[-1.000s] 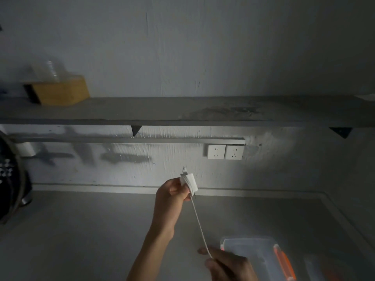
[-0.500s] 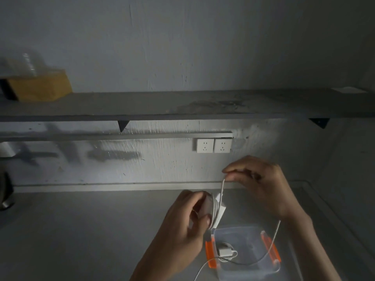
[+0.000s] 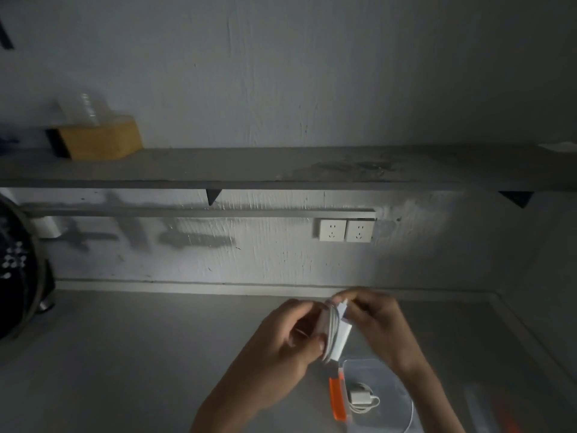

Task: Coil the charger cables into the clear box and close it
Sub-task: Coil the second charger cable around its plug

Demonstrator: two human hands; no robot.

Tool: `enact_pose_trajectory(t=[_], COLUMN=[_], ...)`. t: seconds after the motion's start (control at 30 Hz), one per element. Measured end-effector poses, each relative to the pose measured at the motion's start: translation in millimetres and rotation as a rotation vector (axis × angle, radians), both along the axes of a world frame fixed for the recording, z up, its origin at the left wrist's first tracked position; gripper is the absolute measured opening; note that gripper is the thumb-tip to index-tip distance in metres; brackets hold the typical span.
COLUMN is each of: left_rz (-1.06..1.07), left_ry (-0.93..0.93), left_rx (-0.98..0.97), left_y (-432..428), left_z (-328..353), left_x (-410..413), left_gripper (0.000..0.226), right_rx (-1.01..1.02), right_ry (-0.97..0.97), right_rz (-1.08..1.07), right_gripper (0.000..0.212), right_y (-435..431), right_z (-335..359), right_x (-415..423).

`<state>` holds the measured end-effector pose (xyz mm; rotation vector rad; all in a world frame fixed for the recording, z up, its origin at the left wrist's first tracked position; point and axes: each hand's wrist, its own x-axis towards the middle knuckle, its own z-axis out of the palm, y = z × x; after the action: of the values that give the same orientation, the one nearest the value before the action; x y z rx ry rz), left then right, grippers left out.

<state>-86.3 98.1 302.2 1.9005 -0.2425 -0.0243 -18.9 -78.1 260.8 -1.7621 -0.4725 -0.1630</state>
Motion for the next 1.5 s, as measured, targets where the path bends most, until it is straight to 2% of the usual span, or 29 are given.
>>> enact_pose_trajectory(t=[0.1,0.2,0.23,0.3,0.33,0.37,0.43,0.47,0.5,0.6,0.7,0.77,0.93,1.0,1.1,1.17,1.27,1.4,1.5], left_rz=[0.011,0.175,0.271,0.416,0.455,0.477,0.477,0.466,0.444,0.379,0.232,0.148,-0.047,-0.031,0.005,0.024,0.042,0.032,0.004], left_ry=[0.109,0.206,0.219,0.193,0.175,0.162,0.135,0.116,0.099,0.067,0.113,0.132,0.085,0.039,0.059,0.141,0.261,0.316,0.308], left_rx=[-0.252,-0.559,-0.589,-0.498,-0.440,-0.397,-0.321,-0.288,-0.260,-0.169,-0.118,-0.099,-0.139,-0.102,-0.081,-0.123,-0.259,-0.397,-0.404], left_y=[6,6,7,8,6,4,-4,-8,-13,-26,-34,-34,-24,-20,-21,-22,-19,-16,-17], left_z=[-6,-20,-26,-37,-42,-45,-51,-51,-51,-45,-32,-27,-8,-7,-9,-10,-11,-6,-3], left_x=[11,25,31,40,43,44,43,41,39,35,26,18,5,6,11,16,21,26,25], left_gripper=[0.024,0.015,0.015,0.020,0.022,0.023,0.020,0.019,0.022,0.017,0.008,0.014,0.021,0.023,0.020,0.018,0.016,0.016,0.018], right_rx=[-0.081,-0.224,-0.279,-0.290,-0.341,-0.463,-0.655,-0.707,-0.714,-0.700,-0.627,-0.538,-0.196,-0.049,0.089,0.099,0.093,0.151,0.085], right_ry=[0.074,0.068,0.052,0.061,0.062,-0.032,-0.394,-0.486,-0.489,-0.532,-0.614,-0.610,-0.364,-0.285,-0.343,-0.432,-0.443,-0.525,-0.530], right_rz=[0.035,-0.026,-0.063,-0.074,-0.009,0.051,0.005,0.008,0.052,0.125,0.034,0.011,0.102,0.143,0.077,0.040,-0.021,-0.008,0.006], right_gripper=[0.036,0.021,0.024,0.038,0.039,0.036,0.022,0.018,0.017,0.022,0.014,0.009,0.009,0.008,0.005,0.006,0.003,0.006,0.005], right_y=[8,17,18,18,17,13,-1,-5,-6,-12,-25,-32,-38,-34,-30,-27,-21,-24,-23], right_z=[-28,-51,-56,-56,-50,-41,-15,0,12,34,49,53,44,32,23,28,35,41,46], right_x=[-26,-56,-63,-71,-72,-69,-63,-62,-61,-52,-33,-19,11,15,10,9,7,-2,11])
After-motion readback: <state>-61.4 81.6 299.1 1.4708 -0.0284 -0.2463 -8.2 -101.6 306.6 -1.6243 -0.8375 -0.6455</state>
